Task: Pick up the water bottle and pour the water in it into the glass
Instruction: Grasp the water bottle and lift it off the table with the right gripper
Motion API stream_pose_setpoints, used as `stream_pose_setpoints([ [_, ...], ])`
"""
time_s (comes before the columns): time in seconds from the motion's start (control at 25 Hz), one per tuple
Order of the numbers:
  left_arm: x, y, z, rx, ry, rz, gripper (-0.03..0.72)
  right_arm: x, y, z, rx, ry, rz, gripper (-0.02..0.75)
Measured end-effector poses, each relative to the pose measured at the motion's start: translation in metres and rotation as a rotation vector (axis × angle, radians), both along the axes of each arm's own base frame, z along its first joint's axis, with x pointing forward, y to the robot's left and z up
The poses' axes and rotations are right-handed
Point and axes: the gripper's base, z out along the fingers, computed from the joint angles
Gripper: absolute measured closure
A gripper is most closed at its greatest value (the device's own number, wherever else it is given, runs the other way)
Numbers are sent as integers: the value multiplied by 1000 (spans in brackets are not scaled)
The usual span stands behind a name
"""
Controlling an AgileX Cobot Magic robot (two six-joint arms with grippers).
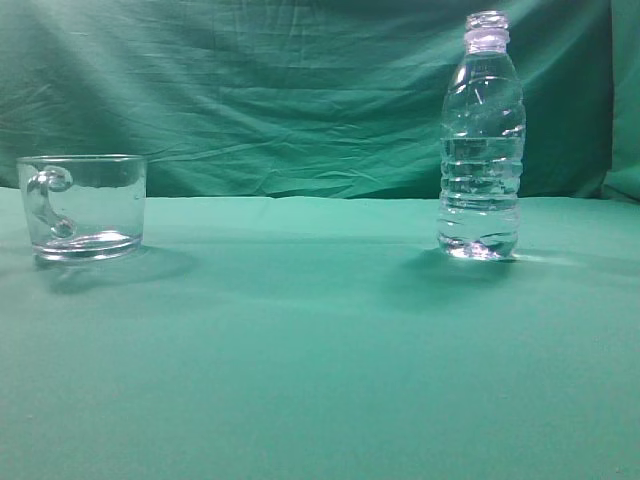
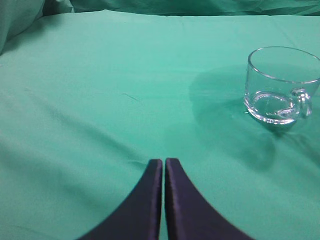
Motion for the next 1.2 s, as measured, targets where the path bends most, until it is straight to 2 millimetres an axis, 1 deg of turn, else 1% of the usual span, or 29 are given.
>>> stream_pose_setpoints([
  [0.92,0,0,0,0,0,0,688,0,0,0,0,-3,0,738],
  [1.0,0,0,0,0,0,0,688,1,1,4,21,-44,1,738],
  [1.08,0,0,0,0,0,0,688,3,2,12,96,-125,-1,738],
  [1.2,0,0,0,0,0,0,688,5,4,30,146,-323,21,738],
])
